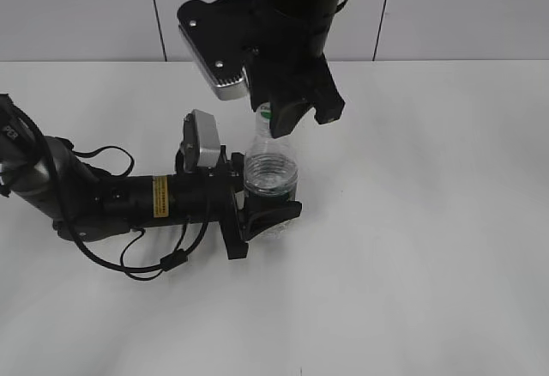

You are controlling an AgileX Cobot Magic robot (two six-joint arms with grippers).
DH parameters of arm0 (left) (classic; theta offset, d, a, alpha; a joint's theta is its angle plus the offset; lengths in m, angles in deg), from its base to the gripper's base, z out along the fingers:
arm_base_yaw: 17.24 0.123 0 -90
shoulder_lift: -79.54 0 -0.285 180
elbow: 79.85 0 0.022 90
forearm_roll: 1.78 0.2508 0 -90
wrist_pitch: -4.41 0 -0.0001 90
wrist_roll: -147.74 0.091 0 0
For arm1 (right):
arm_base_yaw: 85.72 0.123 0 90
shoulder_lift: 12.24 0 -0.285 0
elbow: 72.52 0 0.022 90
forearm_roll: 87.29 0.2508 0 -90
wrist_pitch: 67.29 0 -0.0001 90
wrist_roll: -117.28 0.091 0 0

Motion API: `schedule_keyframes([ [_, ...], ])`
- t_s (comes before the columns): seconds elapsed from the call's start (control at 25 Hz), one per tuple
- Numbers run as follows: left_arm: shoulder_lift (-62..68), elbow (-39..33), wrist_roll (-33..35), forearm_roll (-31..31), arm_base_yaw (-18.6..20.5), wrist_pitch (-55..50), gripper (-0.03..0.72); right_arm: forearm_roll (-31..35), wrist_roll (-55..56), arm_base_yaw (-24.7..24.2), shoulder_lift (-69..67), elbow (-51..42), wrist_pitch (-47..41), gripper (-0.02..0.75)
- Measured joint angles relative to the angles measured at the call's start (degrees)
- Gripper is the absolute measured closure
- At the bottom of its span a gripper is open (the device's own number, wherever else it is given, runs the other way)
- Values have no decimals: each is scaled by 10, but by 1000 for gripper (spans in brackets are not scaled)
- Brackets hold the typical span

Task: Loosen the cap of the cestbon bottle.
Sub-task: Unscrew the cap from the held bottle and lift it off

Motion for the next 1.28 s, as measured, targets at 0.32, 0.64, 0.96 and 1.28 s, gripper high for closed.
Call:
schedule_keyframes([
  [0.32, 0, 0, -7, 0, 0, 0, 278, 5, 240, 2, -2, 1, 1, 189],
  [0.64, 0, 0, -7, 0, 0, 0, 278, 35, 480, 2, 15, 19, 0, 170],
  [0.96, 0, 0, -7, 0, 0, 0, 278, 27, 798, 2, 39, 20, 0, 169],
  [1.28, 0, 0, -7, 0, 0, 0, 278, 21, 919, 2, 39, 20, 0, 169],
])
